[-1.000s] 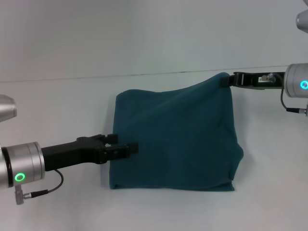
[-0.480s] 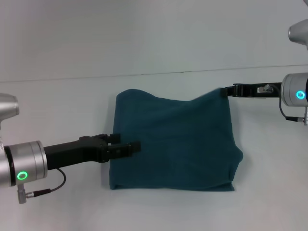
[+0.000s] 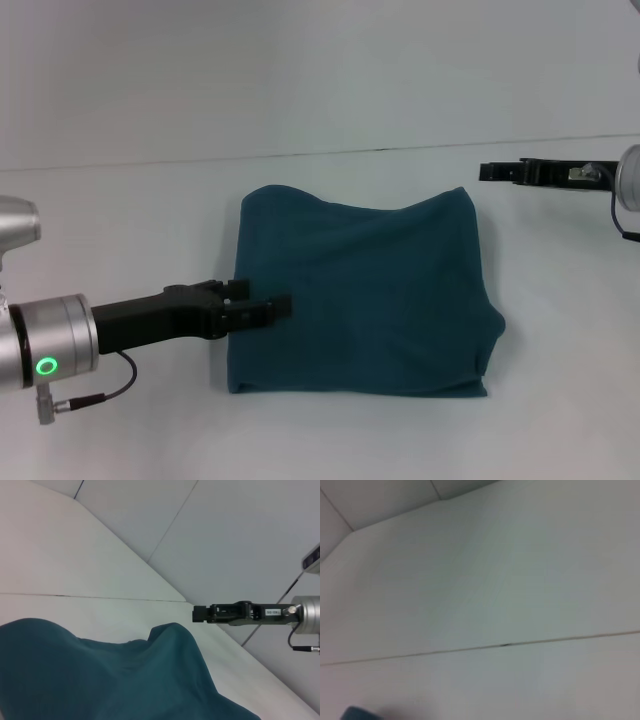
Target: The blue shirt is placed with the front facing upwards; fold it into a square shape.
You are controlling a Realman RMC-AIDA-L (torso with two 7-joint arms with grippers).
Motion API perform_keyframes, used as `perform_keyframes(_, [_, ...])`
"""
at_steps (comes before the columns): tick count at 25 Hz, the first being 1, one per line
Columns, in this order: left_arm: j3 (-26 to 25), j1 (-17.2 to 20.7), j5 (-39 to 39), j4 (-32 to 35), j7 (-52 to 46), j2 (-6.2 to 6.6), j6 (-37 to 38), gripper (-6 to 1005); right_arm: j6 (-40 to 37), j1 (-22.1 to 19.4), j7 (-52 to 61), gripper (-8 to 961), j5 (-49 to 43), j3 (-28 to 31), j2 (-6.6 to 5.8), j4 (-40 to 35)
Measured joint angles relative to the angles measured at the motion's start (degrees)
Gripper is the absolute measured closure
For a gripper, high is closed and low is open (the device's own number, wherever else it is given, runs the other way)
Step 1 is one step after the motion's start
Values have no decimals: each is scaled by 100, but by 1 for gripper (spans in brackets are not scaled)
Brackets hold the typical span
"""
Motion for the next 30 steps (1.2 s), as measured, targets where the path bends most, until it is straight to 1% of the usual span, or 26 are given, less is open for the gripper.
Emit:
perform_keyframes(3, [-3,-4,-2,0,0,0,-16,63,-389,3,-50,338,3,-36,53,-325])
perform_keyframes(4, [-6,-5,-4,0,-1,0,-15,63,-738,1,-140,290,4,-51,97,-519])
perform_keyframes(5, [-7,-5,-6,-5,-1,-1,-13,63,-738,1,-140,275,4,-51,97,-519])
perform_keyframes(9, [16,-7,-15,-90,5,-20,-10,63,-1279,-10,-334,217,3,-57,139,-627])
perform_keyframes(12, [18,5,-16,-133,27,-28,-17,63,-1550,-84,-399,216,3,-58,153,-627])
perform_keyframes(16, [-22,33,-18,-138,36,-32,-23,63,-1982,-298,-402,216,6,-1,157,-680])
perform_keyframes(18, [-32,31,-18,-139,42,-23,-33,63,-2383,-563,-402,215,110,36,133,-875])
perform_keyframes(19, [-34,31,-18,-139,44,-18,-45,63,-2383,-563,-402,215,110,36,133,-875])
perform_keyframes(22, [-36,26,-18,-139,47,-9,-115,63,-2769,-844,-367,217,367,72,90,-1086])
perform_keyframes(23, [-36,26,-18,-139,47,-9,-127,63,-2879,-931,-328,218,429,78,64,-1127])
perform_keyframes(27, [-36,26,-8,-139,49,-18,-135,63,-3306,-1191,-58,221,511,86,-102,-1124])
perform_keyframes(30, [-36,27,-8,-139,50,-22,-133,63,-3520,-1341,69,226,509,96,-177,-1104])
